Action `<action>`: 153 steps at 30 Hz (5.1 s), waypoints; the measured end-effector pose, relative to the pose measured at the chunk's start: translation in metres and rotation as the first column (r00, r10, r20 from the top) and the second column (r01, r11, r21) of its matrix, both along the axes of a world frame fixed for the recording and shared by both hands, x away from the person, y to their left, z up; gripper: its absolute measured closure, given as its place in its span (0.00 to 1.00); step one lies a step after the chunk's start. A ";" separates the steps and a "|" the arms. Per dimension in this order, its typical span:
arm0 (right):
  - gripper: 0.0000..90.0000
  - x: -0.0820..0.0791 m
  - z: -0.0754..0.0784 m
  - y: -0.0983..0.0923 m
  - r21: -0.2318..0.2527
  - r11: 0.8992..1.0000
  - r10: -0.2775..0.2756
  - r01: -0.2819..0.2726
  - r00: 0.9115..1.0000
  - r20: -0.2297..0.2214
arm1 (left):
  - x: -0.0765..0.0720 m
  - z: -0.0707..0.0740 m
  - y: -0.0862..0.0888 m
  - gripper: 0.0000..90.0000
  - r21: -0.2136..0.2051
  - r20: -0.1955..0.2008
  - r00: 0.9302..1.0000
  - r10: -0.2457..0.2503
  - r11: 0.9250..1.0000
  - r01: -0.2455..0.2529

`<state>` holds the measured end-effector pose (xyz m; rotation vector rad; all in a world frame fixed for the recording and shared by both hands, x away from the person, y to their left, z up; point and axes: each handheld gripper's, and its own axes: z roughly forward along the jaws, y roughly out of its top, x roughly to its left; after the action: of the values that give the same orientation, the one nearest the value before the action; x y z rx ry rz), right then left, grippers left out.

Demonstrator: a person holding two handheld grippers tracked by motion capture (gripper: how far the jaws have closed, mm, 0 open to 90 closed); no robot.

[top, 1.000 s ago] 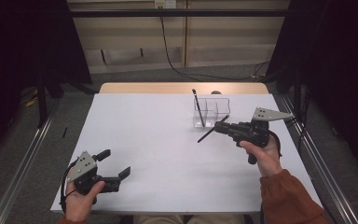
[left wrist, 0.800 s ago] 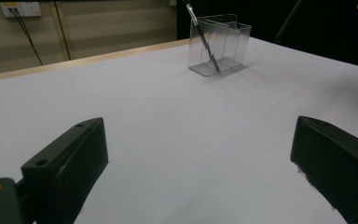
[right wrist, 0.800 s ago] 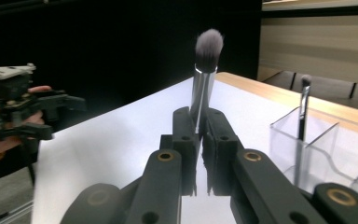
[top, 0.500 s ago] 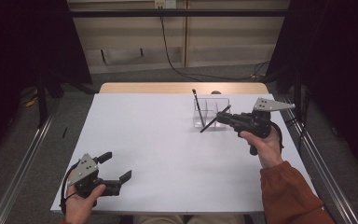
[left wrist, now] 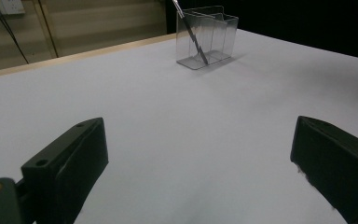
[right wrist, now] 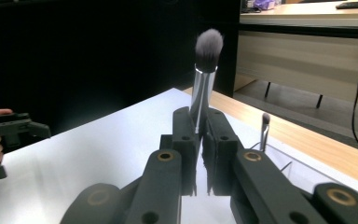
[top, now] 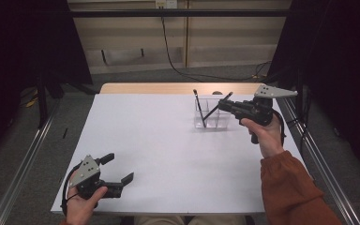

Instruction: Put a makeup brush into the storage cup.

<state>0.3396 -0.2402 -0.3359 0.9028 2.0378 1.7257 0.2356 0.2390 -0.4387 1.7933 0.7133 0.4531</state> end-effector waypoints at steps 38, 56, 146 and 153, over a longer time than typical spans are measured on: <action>0.94 0.059 0.004 0.017 -0.118 0.990 -0.088 0.079 0.994 -0.069 | 0.002 -0.001 0.000 0.04 0.015 -0.006 1.000 -0.006 1.000 0.006; 0.94 0.074 -0.014 0.027 -0.189 0.978 -0.112 0.091 0.988 -0.105 | 0.003 -0.002 0.001 0.04 0.016 -0.006 1.000 0.000 1.000 0.000; 0.01 0.051 -0.063 0.019 -0.147 0.964 -0.232 0.219 0.970 -0.073 | 0.004 -0.002 0.001 0.03 0.013 -0.004 1.000 0.004 1.000 -0.004; 0.01 0.039 -0.070 0.013 -0.149 0.959 -0.253 0.243 0.966 -0.055 | 0.005 -0.002 0.001 0.03 0.012 -0.006 1.000 0.006 1.000 -0.006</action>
<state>0.3784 -0.2274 -0.4058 1.1355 1.9649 1.4176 0.2401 0.2399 -0.4408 1.8052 0.7223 0.4571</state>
